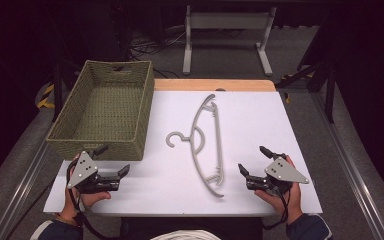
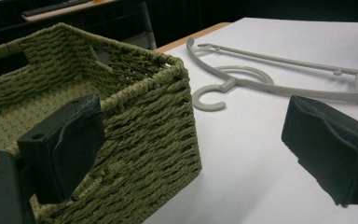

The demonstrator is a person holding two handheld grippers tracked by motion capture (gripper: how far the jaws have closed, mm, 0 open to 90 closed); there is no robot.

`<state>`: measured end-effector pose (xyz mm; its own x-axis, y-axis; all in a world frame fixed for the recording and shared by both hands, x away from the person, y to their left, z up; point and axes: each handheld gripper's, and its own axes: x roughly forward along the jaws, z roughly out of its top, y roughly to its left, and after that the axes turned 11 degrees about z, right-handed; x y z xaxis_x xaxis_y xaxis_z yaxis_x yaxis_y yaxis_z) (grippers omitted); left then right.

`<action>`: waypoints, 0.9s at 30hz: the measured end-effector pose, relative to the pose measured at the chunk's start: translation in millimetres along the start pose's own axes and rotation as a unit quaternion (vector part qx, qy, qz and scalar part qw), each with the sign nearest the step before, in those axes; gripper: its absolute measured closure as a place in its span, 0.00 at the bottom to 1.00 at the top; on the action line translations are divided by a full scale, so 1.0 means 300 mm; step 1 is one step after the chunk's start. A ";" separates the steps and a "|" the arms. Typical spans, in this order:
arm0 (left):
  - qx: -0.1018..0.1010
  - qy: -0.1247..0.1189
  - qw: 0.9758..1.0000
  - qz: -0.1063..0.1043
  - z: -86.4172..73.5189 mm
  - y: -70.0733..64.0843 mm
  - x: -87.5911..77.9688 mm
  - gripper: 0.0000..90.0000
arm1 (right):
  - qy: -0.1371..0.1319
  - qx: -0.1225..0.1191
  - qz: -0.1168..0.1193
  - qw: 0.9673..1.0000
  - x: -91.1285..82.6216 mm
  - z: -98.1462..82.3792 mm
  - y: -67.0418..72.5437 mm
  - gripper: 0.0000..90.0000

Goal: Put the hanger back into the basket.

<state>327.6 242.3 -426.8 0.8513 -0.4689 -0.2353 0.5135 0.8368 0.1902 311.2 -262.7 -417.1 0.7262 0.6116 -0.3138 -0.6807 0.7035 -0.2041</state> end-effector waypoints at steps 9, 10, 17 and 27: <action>0.011 0.005 1.000 -0.015 -0.001 -0.019 -0.004 0.08 | 0.024 0.006 0.004 1.000 0.025 0.008 0.002 0.16; 0.011 0.008 1.000 -0.019 -0.005 -0.020 -0.006 0.08 | 0.026 0.004 0.005 1.000 0.029 0.012 0.007 0.16; 0.010 0.020 0.999 -0.029 -0.018 -0.030 -0.011 0.08 | 0.042 -0.013 0.033 0.998 0.076 0.053 0.046 0.17; 0.016 0.037 0.998 -0.042 -0.031 -0.053 -0.008 0.08 | 0.103 -0.006 0.142 0.984 0.190 0.087 0.126 0.27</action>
<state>316.6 232.8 -438.3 0.7950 -0.5143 -0.3216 0.5875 0.7848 0.1973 329.2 -191.7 -418.5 0.4722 0.6964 -0.5405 -0.8560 0.5088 -0.0923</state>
